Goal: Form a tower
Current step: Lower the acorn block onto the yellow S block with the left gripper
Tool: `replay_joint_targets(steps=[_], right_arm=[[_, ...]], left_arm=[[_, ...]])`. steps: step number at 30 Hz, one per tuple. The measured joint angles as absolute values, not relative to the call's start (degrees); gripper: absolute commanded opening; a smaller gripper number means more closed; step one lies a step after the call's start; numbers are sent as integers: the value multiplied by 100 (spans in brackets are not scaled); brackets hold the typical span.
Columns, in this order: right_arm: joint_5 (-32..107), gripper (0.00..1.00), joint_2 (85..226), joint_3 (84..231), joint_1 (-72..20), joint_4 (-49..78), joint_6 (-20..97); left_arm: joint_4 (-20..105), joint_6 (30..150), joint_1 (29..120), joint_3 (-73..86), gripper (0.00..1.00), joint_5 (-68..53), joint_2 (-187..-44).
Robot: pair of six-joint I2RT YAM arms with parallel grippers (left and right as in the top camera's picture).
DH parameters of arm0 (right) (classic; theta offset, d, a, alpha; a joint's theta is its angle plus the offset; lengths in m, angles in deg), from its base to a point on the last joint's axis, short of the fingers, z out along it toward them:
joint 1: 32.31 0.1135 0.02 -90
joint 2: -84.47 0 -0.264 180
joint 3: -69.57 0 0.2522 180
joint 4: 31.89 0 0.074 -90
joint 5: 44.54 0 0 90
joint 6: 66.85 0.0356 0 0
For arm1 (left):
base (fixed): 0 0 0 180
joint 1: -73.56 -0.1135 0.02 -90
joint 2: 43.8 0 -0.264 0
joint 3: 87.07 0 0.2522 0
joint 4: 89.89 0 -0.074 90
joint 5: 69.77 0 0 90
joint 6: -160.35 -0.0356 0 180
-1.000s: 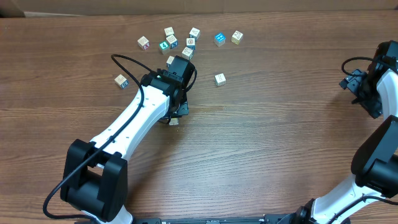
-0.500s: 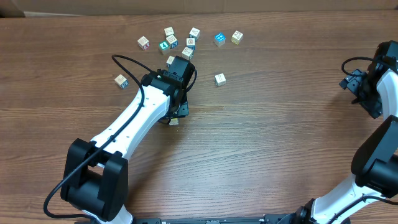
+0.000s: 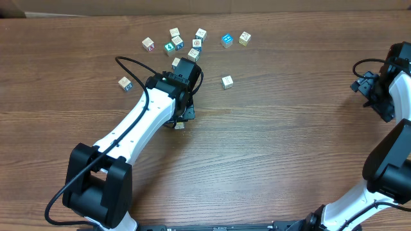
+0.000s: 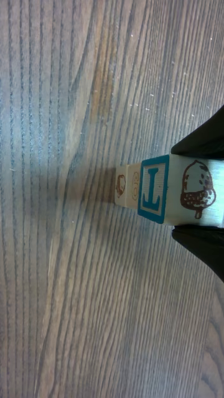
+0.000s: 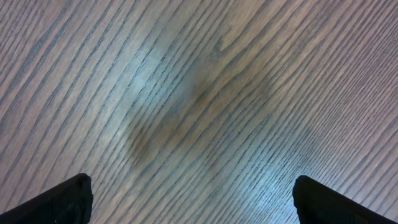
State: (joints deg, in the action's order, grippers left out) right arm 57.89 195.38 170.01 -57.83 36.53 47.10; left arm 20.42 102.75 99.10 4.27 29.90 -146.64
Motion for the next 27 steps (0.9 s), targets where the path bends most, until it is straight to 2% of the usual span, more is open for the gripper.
replay_joint_targets(steps=[7,14,18,27], right_arm=[[5789,100,19538,17001,-5783,3651,4710],[5791,100,19538,17001,-5783,3649,4710],[5786,100,19538,17001,-5783,3653,4712],[5789,100,19538,17001,-5783,3649,4710]], left_arm=[[2029,10275,9910,430,14,2990,-14662],[2027,10275,9910,430,24,2990,-14662],[2025,10273,9910,430,17,2990,-14664],[1957,10275,9910,443,17,2988,-14662]])
